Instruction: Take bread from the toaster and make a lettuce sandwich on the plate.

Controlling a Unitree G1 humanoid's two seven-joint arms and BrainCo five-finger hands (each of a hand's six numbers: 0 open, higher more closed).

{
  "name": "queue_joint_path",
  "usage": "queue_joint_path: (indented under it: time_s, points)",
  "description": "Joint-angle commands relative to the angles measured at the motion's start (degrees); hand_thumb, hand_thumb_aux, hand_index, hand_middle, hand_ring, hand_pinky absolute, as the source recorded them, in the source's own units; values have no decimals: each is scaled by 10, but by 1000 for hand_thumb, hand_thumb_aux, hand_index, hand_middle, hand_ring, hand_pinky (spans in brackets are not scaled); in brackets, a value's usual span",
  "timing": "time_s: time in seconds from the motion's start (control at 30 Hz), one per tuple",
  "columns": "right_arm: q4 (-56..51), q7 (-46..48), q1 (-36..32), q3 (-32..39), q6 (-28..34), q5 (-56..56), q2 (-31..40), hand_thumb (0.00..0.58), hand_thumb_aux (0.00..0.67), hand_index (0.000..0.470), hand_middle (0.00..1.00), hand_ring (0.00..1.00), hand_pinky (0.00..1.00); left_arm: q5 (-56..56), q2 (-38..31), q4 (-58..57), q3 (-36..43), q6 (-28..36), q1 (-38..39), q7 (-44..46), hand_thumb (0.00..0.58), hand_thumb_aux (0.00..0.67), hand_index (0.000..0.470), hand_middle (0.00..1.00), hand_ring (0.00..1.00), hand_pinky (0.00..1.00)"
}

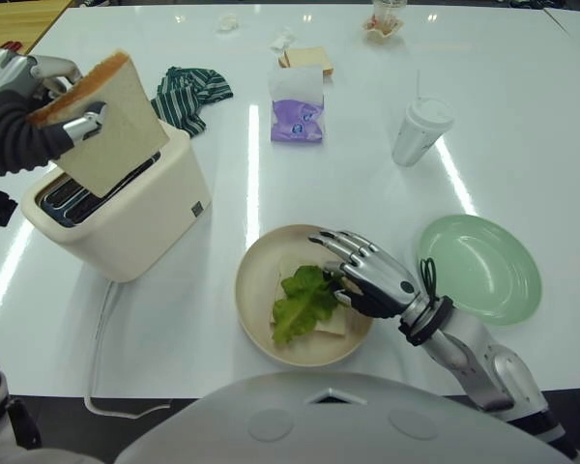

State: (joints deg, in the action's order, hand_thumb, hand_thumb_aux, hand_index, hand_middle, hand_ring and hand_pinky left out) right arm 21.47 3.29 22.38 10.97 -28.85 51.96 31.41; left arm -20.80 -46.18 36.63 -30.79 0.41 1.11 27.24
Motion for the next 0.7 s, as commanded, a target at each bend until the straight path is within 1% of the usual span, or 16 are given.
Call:
queue_joint_path:
  time_s: [0.03,0.07,0.1,0.13,0.17,0.2,0.23,0.3,0.33,0.4,0.43,0.47,0.53,0.57,0.6,0.7]
  points:
    - [2,-5,-3,-5,6,29,15,580,670,470,0,0,0,9,-10,8,-3,6,-6,11,580,670,470,1000,1000,1000]
    - [6,-10,-5,-7,8,40,16,580,670,470,0,0,0,10,-12,9,-5,6,-8,12,580,670,470,1000,1000,1000]
    - [9,-13,-6,-8,9,48,17,531,476,334,0,0,0,12,-14,11,-7,7,-9,14,580,670,470,1000,1000,1000]
    - [12,-14,-7,-9,10,51,18,395,292,205,0,0,0,14,-17,13,-8,9,-11,16,580,670,470,1000,1000,1000]
    - [14,-15,-7,-10,12,51,18,368,265,186,0,0,0,16,-19,16,-10,10,-12,19,580,670,470,1000,1000,1000]
    - [17,-15,-7,-11,14,52,18,244,160,112,0,0,0,20,-22,18,-13,12,-14,23,580,670,470,1000,1000,1000]
    - [20,-15,-8,-12,16,52,18,241,158,111,0,0,0,25,-27,21,-16,14,-18,27,580,670,470,1000,1000,1000]
    - [25,-16,-8,-12,19,53,18,261,173,122,0,0,0,34,-36,26,-21,18,-28,34,580,670,470,1000,1000,1000]
    - [28,-18,-8,-14,21,54,18,337,236,166,0,0,0,37,-41,27,-21,19,-33,37,580,670,470,1000,1000,1000]
    - [32,-19,-11,-16,26,58,18,261,173,122,0,0,0,45,-48,28,-20,21,-43,41,580,670,470,1000,1000,1000]
    - [33,-20,-14,-18,28,58,19,255,168,118,0,0,0,49,-51,29,-21,23,-47,44,580,670,470,1000,1000,1000]
    - [34,-20,-17,-21,30,58,20,230,150,105,0,0,0,55,-53,31,-21,25,-53,46,580,670,470,1000,1000,1000]
    - [38,-22,-18,-34,34,52,22,108,66,46,0,0,0,77,-59,34,-21,36,-68,53,580,670,470,1000,1000,1000]
    - [41,-27,-17,-49,36,43,24,0,0,0,0,0,0,102,-62,37,-15,50,-84,60,580,670,470,1000,1000,1000]
    - [45,-35,-16,-72,40,31,26,0,0,0,0,0,0,136,-63,38,-2,67,-108,67,580,670,470,1000,1000,1000]
    - [65,-84,-9,-149,38,4,27,0,0,0,0,0,0,226,-41,3,77,105,-179,87,580,670,470,1000,1000,1000]
